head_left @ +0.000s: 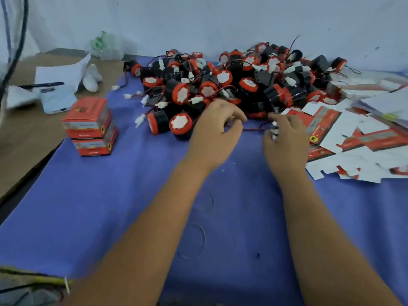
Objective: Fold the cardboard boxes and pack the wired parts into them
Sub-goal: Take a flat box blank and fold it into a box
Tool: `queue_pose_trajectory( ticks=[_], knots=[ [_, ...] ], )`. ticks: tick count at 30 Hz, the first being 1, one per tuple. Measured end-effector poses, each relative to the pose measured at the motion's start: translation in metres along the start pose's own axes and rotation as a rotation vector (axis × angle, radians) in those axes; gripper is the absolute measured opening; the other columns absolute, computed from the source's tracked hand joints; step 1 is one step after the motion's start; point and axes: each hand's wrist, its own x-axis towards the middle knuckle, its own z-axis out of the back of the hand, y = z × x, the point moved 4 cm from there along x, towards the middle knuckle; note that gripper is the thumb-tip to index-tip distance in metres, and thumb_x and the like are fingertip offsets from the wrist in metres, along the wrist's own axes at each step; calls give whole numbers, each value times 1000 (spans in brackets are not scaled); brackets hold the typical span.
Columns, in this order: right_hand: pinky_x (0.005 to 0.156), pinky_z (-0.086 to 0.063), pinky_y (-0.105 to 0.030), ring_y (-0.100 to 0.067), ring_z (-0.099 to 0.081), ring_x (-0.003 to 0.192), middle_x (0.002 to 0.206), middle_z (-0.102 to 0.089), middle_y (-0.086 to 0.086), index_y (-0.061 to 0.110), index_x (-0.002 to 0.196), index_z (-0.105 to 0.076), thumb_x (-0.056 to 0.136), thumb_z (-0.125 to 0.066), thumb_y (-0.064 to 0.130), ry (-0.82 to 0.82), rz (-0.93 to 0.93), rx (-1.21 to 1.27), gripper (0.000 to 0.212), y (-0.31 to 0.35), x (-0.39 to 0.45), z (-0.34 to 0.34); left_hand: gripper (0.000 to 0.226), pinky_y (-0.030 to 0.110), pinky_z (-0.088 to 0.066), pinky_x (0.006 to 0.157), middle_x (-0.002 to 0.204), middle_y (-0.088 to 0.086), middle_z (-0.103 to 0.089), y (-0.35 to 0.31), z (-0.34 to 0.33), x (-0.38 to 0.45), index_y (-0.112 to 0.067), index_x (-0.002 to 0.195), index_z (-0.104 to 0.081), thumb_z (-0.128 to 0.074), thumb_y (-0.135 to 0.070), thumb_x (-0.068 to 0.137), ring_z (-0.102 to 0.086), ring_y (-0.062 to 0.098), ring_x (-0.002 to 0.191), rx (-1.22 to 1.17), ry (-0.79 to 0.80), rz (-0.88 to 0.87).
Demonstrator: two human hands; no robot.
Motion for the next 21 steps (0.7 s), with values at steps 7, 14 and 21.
queue_pose_trajectory(
  ticks=[7,14,21],
  knots=[
    [118,-9,-45,-33,-15,147,157,-24,-18,17,148,-35,93,-53,24,198,-296,-340,59,-48,-2,9,28,37,-56,82,87,-5,-66,35,-65,-8,-26,81,-66,-50,-8,96,-65,16,85,-291,180,524],
    [98,-25,-45,-36,-38,119,125,-48,-17,8,110,-59,88,-55,30,89,-300,-508,32,-36,0,6,26,20,-57,71,88,5,-66,47,-53,-10,-14,88,-68,-47,-8,102,-66,14,78,-631,40,671],
    [97,-30,-44,-36,-41,123,129,-51,-18,8,122,-49,94,-55,38,104,-310,-556,42,-40,-1,2,26,23,-59,77,87,4,-66,42,-55,-10,-13,88,-69,-46,-5,99,-65,14,81,-589,84,651]
  ],
)
